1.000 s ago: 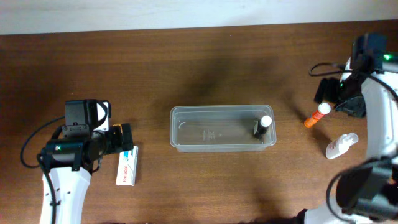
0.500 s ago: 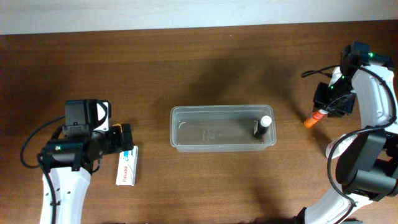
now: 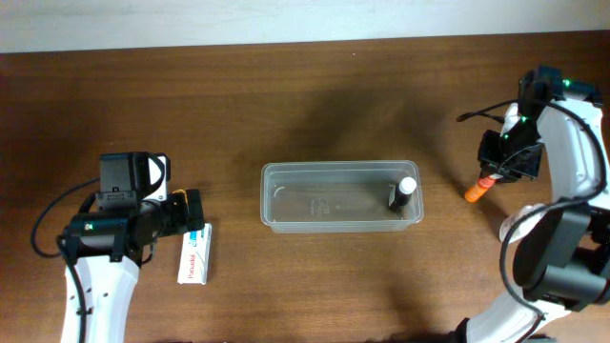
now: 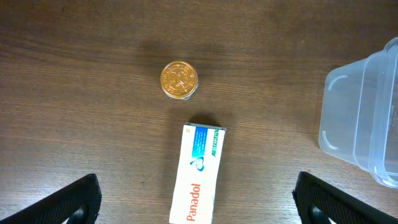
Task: Pack container
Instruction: 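Move the right gripper back and grasp the orange tablet tube, then carry the orange tube into the container's right end and release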
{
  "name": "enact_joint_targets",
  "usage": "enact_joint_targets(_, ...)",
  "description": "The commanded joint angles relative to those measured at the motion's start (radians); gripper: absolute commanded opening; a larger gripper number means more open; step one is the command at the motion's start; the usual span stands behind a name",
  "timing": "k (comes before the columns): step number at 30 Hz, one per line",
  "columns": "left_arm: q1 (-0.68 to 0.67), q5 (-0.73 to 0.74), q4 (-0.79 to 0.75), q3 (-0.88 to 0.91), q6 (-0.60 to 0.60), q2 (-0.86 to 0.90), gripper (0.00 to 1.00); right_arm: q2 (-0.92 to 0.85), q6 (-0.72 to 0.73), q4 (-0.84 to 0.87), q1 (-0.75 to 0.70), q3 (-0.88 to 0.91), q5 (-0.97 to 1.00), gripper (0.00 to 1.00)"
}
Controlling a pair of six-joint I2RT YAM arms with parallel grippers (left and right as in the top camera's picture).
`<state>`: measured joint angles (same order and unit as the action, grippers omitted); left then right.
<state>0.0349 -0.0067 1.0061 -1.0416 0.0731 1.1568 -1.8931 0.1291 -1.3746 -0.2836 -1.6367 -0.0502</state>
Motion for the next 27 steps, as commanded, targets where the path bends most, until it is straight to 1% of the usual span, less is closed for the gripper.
enact_joint_targets(1,-0.001,0.011,0.002,-0.021,0.009,0.003,1.0,0.179,-0.019,-0.068,0.058,-0.062,-0.006,0.17)
enact_joint_targets(6,-0.001,0.011,0.002,-0.021,0.009,0.003,0.99,0.379,-0.021,-0.157,0.155,-0.063,-0.006,0.17)
enact_joint_targets(9,-0.001,0.011,0.002,-0.021,0.009,0.003,0.99,0.498,-0.019,-0.212,0.245,-0.063,-0.007,0.17)
enact_joint_targets(13,-0.001,0.011,0.001,-0.021,0.009,0.003,0.99,0.592,0.003,-0.235,0.36,-0.061,-0.006,0.18)
enact_joint_targets(16,-0.001,0.011,0.002,-0.021,0.009,0.003,0.99,0.603,0.032,-0.234,0.439,-0.061,-0.006,0.18)
enact_joint_targets(19,-0.001,0.011,0.002,-0.021,0.009,0.003,0.99,0.578,0.042,-0.219,0.477,-0.043,0.001,0.18)
enact_joint_targets(23,-0.001,0.011,0.002,-0.021,0.009,0.003,0.99,0.536,0.044,-0.18,0.497,0.019,0.001,0.18)
enact_joint_targets(27,-0.001,0.011,0.002,-0.021,0.009,0.003,0.99,0.505,0.045,-0.111,0.501,0.119,0.0,0.18)
